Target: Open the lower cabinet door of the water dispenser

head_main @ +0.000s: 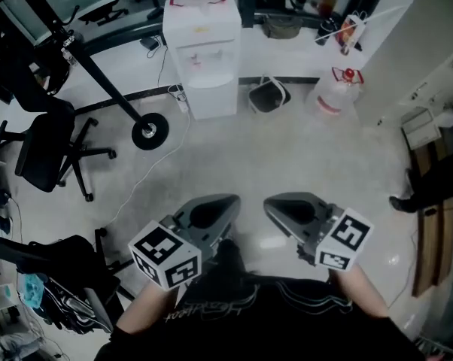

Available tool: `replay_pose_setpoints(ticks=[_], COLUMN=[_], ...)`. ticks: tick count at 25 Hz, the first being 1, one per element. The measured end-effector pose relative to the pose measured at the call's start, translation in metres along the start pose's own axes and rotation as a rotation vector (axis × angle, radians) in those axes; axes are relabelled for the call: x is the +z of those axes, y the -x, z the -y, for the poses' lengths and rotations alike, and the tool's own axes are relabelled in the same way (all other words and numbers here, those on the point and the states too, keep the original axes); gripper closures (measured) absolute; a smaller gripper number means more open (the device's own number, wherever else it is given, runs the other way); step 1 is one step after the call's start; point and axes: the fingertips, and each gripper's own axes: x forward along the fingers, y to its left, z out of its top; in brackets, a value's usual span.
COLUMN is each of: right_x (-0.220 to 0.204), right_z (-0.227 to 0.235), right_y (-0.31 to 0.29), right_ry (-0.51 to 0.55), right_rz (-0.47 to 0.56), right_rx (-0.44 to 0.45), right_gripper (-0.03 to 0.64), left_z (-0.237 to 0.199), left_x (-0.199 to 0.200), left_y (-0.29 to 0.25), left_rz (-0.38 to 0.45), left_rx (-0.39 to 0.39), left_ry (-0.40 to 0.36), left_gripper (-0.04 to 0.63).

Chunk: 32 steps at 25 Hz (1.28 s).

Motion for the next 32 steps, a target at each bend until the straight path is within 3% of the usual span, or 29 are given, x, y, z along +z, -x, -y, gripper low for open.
replay_pose_setpoints(ticks=[8, 13, 24, 32], right_x=[0.022, 0.014, -0.068, -0.111], right_z=[0.076, 0.118, 0.276, 0.409], right_y=[-0.083, -0.109, -0.183, -0.215], right_ry=[0.000, -0.051, -0.196, -0.137], right_rz=[-0.019, -0.035, -0.134, -0.214], right_rx=[-0.070, -0.031, 0.038, 0.011], right_gripper=[0.603, 0.603, 0.603, 0.603], left_z=[-0.111, -0.163, -0.301, -0.391], left_x=[0.025, 0.027, -0.037, -0.056], left_y=[-0.021, -0.047, -0.164, -0.250], left_rz=[-0.034, -0.028, -0.080, -0.061], left_rx=[-0.006, 0.017, 0.107, 0.186], left_ry=[0.025, 0.076, 0.166, 0.199], left_gripper=[0.597, 0.597, 0.595, 0.596])
